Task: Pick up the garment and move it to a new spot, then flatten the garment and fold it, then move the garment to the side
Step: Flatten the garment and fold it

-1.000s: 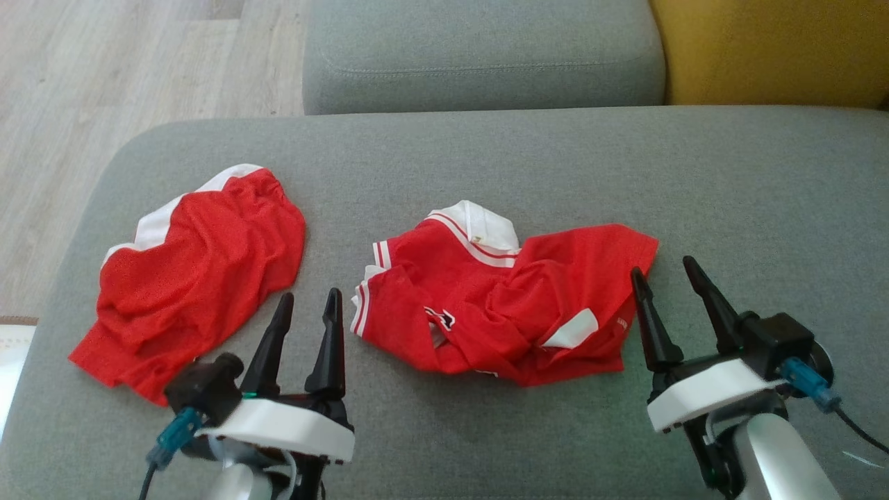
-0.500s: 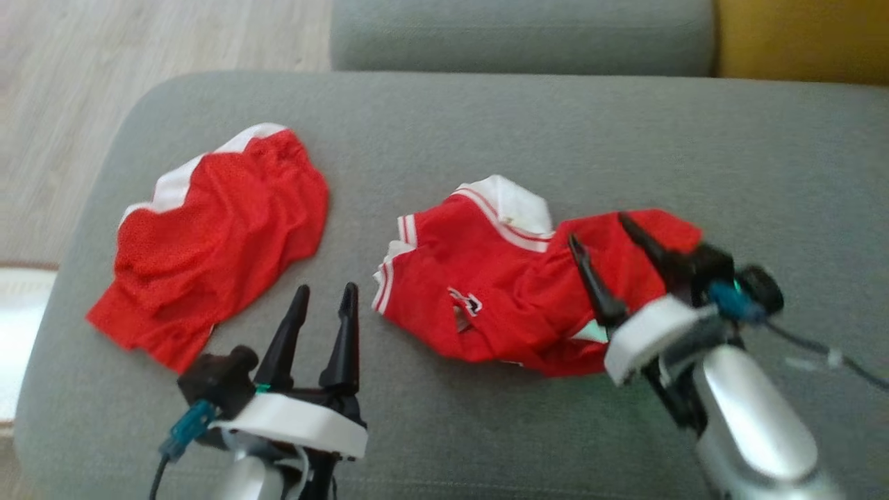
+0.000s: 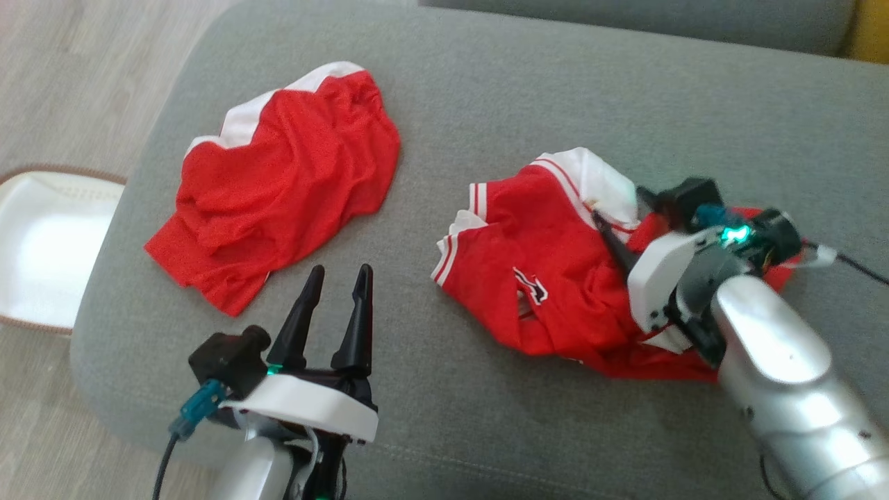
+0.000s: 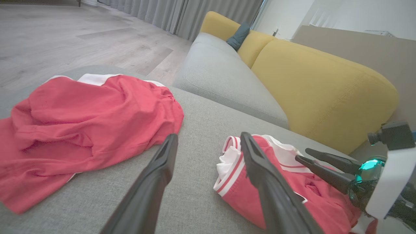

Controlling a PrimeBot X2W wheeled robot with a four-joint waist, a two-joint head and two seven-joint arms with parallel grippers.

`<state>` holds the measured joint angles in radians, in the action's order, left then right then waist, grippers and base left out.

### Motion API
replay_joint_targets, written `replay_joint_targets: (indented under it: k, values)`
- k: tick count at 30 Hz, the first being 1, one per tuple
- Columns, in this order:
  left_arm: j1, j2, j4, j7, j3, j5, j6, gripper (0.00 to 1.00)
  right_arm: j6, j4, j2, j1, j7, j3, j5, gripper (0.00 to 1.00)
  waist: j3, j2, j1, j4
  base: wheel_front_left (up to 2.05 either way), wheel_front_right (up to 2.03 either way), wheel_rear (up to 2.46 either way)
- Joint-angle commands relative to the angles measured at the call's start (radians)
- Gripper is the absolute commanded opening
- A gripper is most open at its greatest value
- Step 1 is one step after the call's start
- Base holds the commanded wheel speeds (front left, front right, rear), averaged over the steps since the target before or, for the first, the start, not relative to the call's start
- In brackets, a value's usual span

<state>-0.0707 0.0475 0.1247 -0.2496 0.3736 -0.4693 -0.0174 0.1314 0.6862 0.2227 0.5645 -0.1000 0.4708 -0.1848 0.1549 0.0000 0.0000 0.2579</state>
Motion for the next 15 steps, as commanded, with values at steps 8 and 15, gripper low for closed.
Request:
replay_joint_targets:
  k: [8, 15]
  values:
    - [-0.060, 0.003, -0.035, -0.012, -0.021, -0.016, -0.010, 1.00, -0.001, 0.103, 0.013, 0.179, 0.057, 0.019, -0.057, 0.00, 0.038, 0.0000, 0.0000, 0.022, 0.00, 0.00, 0.00]
    - [-0.046, 0.003, -0.028, -0.012, -0.031, -0.023, -0.013, 1.00, -0.001, 0.090, 0.021, 0.268, 0.141, 0.045, -0.084, 0.00, -0.018, 0.0000, 0.0000, -0.012, 0.00, 0.00, 0.00]
